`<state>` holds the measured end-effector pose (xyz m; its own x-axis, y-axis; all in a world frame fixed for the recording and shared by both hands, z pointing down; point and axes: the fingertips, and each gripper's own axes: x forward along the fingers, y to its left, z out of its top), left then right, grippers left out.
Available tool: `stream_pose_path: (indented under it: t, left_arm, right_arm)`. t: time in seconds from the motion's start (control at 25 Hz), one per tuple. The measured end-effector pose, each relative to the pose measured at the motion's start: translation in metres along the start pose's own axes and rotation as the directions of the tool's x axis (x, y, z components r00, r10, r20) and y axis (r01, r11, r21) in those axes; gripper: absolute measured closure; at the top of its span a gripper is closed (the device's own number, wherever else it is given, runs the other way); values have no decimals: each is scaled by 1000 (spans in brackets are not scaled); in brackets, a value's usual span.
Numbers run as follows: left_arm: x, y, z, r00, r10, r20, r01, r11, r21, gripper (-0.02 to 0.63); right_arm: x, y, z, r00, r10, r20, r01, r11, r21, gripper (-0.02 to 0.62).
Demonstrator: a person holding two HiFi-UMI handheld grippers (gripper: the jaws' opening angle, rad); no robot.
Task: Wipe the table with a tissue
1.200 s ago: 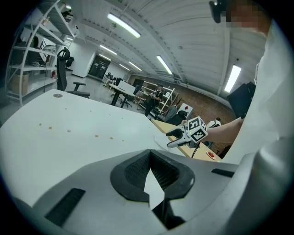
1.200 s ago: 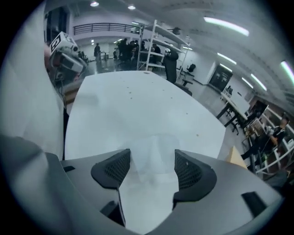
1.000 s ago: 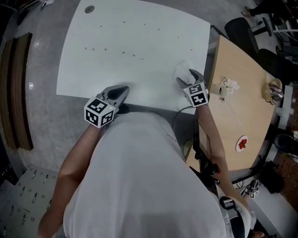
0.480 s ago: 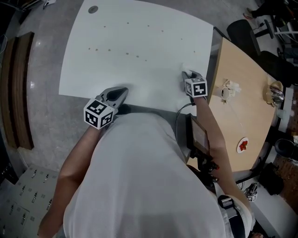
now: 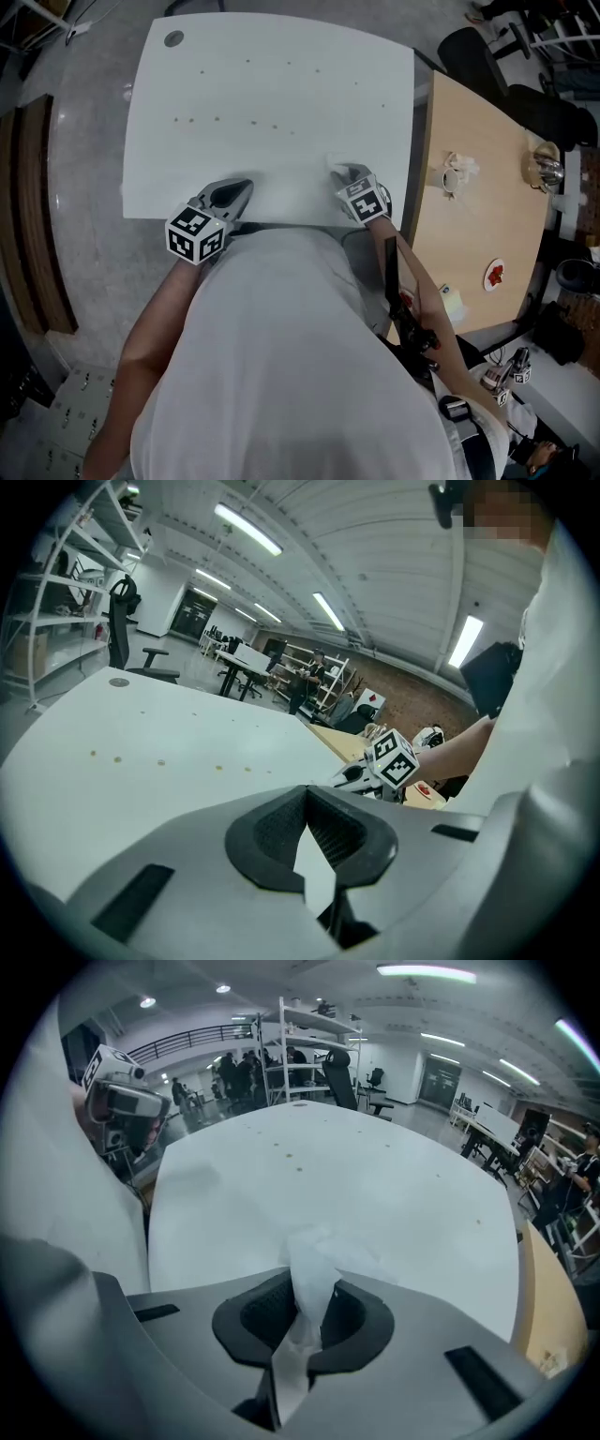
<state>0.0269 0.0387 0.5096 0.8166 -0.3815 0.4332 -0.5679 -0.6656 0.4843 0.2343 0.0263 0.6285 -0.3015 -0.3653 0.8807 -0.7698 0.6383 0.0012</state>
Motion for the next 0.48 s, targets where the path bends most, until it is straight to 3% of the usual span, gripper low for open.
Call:
stream_pose_path:
  t: [0.12, 0.2, 0.4, 0.48]
  left_arm:
    - [-2, 7, 1, 999, -28, -17, 28, 1000, 11, 598]
    - [0, 10, 1, 998, -47, -35, 48, 999, 24, 598]
    - [9, 12, 14, 996, -74, -53, 77, 995, 59, 598]
    - [15, 11, 18, 996, -74, -55, 77, 995, 62, 598]
  right_arm:
    - [-2, 23, -3, 999, 34, -5, -34, 999, -8, 550]
    - [-7, 21, -9, 1000, 0, -18, -1, 1000, -21, 549]
    - [-38, -49, -21, 985, -165, 46, 155, 972, 179, 549]
    - [-50, -80, -25, 978, -207, 37, 195, 960, 203, 549]
